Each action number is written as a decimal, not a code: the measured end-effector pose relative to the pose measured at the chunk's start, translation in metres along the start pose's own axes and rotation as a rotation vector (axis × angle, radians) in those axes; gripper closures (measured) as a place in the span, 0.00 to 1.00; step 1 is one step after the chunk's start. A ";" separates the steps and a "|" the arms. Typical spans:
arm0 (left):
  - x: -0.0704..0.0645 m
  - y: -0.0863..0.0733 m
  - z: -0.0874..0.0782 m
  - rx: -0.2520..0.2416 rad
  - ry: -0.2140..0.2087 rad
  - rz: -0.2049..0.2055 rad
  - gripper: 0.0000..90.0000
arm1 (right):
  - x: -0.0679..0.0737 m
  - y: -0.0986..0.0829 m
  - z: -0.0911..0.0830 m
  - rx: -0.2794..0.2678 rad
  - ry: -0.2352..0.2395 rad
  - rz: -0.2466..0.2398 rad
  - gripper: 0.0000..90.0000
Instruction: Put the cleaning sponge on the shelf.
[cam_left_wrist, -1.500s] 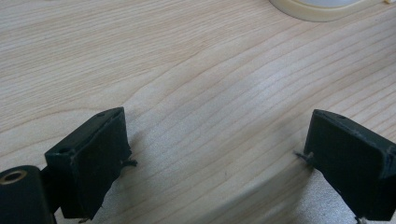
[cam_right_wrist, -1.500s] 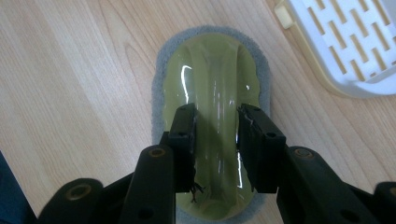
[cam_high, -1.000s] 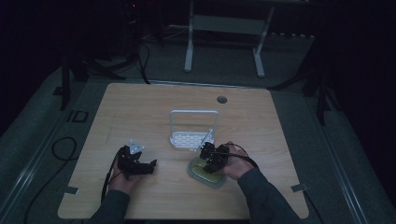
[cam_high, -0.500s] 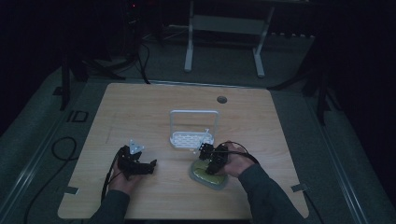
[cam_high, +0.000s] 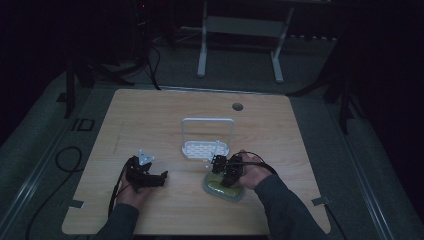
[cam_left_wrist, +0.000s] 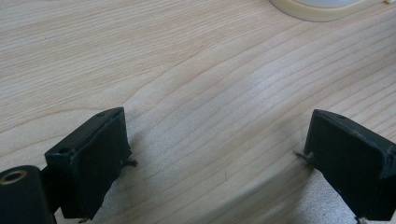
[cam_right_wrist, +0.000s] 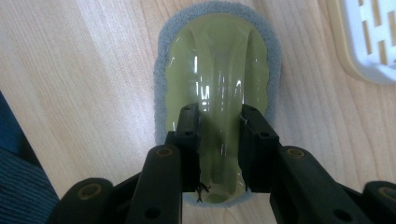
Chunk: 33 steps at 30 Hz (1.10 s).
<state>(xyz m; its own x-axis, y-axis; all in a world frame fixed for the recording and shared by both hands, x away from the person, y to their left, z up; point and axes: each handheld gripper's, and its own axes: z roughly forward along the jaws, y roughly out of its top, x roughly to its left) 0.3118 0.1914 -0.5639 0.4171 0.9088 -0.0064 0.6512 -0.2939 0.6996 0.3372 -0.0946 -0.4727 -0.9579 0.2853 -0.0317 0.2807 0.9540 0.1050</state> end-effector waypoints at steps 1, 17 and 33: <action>0.000 0.000 0.000 0.001 0.000 0.000 0.07 | 0.000 0.000 0.000 -0.002 -0.005 -0.005 0.80; 0.000 0.000 0.000 0.002 0.000 0.001 0.07 | 0.002 0.003 -0.005 -0.032 -0.076 -0.073 0.80; 0.000 0.000 0.000 0.002 -0.001 0.000 0.07 | 0.002 0.011 -0.017 -0.088 -0.166 -0.139 0.80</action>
<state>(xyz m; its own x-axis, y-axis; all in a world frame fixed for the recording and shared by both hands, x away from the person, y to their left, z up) 0.3118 0.1914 -0.5638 0.4179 0.9085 -0.0069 0.6522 -0.2947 0.6984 0.3371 -0.0852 -0.4551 -0.9619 0.1700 -0.2139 0.1337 0.9755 0.1745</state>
